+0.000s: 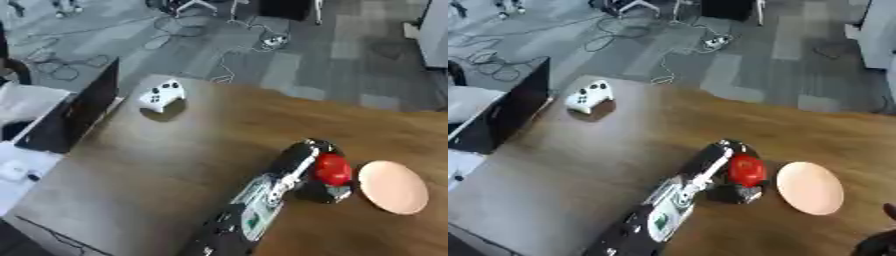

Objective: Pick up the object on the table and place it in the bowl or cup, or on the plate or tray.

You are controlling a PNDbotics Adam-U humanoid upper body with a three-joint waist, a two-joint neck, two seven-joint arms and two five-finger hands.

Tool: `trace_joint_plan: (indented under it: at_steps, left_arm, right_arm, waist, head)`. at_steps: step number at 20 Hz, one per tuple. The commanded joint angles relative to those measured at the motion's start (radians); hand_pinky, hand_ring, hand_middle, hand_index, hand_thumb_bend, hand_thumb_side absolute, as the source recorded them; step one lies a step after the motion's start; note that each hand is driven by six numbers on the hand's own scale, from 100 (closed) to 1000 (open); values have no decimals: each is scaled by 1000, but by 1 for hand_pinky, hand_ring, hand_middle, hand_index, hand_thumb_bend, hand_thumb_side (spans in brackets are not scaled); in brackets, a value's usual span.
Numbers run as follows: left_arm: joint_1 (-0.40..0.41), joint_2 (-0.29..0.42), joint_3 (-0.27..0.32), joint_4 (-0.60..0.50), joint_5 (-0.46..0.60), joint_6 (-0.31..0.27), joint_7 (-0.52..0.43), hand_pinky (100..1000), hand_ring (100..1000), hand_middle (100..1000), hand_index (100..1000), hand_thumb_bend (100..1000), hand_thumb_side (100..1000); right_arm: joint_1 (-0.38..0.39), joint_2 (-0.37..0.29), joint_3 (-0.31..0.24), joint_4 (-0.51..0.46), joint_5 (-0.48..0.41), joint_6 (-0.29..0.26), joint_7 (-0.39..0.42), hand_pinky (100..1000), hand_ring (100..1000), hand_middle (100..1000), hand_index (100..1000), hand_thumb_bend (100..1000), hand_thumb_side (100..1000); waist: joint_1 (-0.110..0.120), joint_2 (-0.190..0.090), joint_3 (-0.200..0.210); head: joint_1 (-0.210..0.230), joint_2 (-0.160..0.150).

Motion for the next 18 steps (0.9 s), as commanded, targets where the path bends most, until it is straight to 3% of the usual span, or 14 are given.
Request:
trace_joint_plan:
  at_steps: [1,11,12,13,18]
  left_arm:
    - [-30,11,3,-31,7,1,-5,157,376,504,639,327,480]
    - [-56,-20,-14,-30,9,-6,-20,162,378,507,643,327,485]
    - [-59,-22,-14,-26,7,-5,-19,161,379,507,643,326,486]
    - [-61,-25,-14,-21,2,-4,-18,163,379,507,643,325,488]
    - [-77,-36,-8,12,-6,-10,-11,168,381,508,644,325,494]
  right_arm:
    - [0,0,-1,-12,3,-3,2,512,587,591,1000,100,603]
    - [-6,-4,-1,-6,-1,2,3,512,588,591,1000,100,612]
    - [-6,-4,0,-5,-1,3,4,512,588,590,1000,100,575]
    - [-7,-4,0,-5,-2,3,4,512,588,591,1000,100,614]
    - [-11,-7,0,-2,-1,6,6,512,588,590,1000,100,624]
  waist:
    - [-4,-13,0]
    - [7,-17,-32]
    - [9,-17,-38]
    - [11,-17,-44]
    - [21,-15,-68]
  head:
    - [-3,-1]
    - [-1,-7]
    - [0,-9]
    - [1,-10]
    - [2,-18]
